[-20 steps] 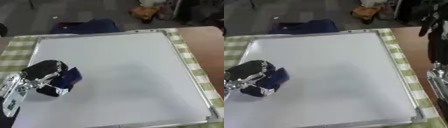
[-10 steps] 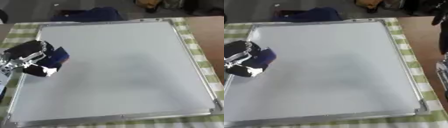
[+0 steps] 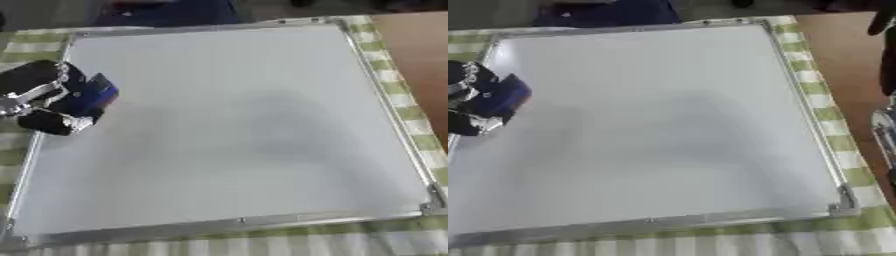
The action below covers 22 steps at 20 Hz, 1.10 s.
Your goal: Wipe the whiteboard clean with a brush.
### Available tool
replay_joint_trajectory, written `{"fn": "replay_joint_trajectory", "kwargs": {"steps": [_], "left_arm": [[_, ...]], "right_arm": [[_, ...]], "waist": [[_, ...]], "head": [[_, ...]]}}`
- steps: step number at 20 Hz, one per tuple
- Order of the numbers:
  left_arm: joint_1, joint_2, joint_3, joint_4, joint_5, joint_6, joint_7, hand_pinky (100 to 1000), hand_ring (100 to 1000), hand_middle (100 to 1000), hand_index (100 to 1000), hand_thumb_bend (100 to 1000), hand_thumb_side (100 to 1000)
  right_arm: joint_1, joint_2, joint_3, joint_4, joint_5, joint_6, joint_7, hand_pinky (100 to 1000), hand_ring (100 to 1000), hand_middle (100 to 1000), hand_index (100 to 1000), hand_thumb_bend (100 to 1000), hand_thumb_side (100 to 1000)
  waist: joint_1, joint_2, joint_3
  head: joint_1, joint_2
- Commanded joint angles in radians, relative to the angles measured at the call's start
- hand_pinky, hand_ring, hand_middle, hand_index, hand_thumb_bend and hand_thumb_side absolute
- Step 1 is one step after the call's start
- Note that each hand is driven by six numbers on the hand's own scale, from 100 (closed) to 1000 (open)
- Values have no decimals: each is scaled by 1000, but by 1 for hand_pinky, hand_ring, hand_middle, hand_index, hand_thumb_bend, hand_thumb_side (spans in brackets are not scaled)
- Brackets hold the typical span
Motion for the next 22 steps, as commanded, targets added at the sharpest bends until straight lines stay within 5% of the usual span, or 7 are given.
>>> {"fn": "replay_joint_trajectory", "kwargs": {"steps": [1,12,22], "left_arm": [[-30,26,35,24,0,20,-12,725,523,305,112,175,519],[-70,-1,116,142,-118,99,73,719,519,299,112,177,509],[-87,-17,138,204,-177,86,90,716,524,307,131,283,534]], "right_arm": [[-7,-28,-9,-14,10,-1,7,726,589,476,268,180,971],[-10,-18,-11,-14,15,-3,15,727,587,473,266,186,970],[-7,-8,-15,-14,22,2,17,728,586,471,264,188,966]], "waist": [[-3,-16,-3],[-8,-2,-15],[-9,7,-21]], "head": [[-2,-3],[10,-43],[16,-67]]}}
